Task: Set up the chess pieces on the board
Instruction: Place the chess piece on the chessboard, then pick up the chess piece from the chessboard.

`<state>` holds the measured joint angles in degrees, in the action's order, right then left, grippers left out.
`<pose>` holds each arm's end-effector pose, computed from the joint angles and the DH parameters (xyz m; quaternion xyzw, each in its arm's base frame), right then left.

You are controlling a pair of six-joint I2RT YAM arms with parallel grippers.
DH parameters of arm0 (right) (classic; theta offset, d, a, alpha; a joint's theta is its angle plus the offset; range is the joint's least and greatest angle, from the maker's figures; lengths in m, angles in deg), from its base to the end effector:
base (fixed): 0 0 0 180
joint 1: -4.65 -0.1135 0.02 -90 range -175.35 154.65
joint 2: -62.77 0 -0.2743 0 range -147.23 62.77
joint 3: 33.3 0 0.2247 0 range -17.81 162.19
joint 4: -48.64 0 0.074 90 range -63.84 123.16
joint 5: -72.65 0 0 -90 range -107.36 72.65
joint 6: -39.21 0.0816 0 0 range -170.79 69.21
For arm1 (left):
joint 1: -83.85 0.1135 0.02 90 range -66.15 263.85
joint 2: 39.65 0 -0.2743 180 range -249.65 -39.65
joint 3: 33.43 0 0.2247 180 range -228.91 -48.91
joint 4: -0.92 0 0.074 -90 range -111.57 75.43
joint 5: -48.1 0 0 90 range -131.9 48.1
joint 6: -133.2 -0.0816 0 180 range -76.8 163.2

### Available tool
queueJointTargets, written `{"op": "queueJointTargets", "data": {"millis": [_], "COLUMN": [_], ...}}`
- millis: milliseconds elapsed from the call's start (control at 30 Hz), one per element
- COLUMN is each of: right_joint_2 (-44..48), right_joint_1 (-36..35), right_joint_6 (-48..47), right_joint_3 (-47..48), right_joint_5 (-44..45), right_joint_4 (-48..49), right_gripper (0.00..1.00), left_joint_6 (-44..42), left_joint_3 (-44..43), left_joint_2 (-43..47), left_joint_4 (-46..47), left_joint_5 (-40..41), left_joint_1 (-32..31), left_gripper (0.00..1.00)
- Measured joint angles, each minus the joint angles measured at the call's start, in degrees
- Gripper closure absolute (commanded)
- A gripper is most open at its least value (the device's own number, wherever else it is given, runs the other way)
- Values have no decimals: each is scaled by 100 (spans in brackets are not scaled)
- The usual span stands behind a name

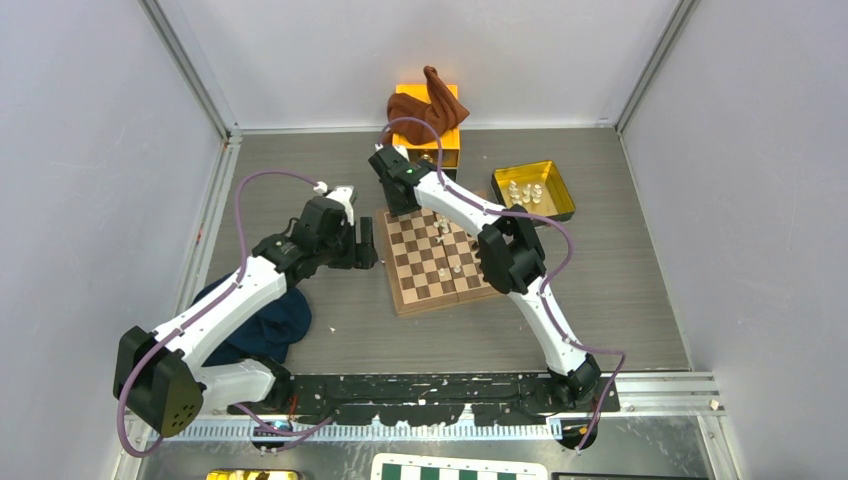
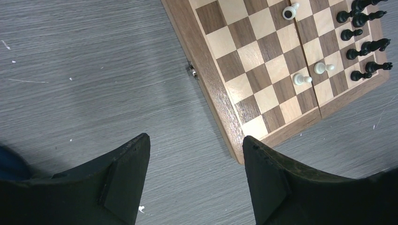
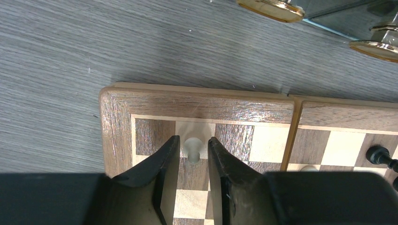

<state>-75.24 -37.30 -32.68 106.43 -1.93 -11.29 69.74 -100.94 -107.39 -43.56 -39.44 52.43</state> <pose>0.4079 0.3374 0.1740 -0.1609 0.9401 0.0241 0.2995 0.2163 -0.1280 0.2570 0.0310 0.9222 -0.1692 0.3463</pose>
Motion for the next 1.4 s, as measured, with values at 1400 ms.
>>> {"op": "queueJointTargets", "data": {"millis": [1400], "right_joint_2": [2070], "right_joint_1": [570], "right_joint_6": [197], "right_joint_3": [-2590], "right_joint_5": [671], "right_joint_4": [717], "right_gripper": [60], "left_joint_6": [7], "left_joint_3": [-9], "left_joint_2": [-2], "left_joint_4": [-2], "left_joint_5": [-11], "left_joint_1": [0], "left_gripper": [26]}}
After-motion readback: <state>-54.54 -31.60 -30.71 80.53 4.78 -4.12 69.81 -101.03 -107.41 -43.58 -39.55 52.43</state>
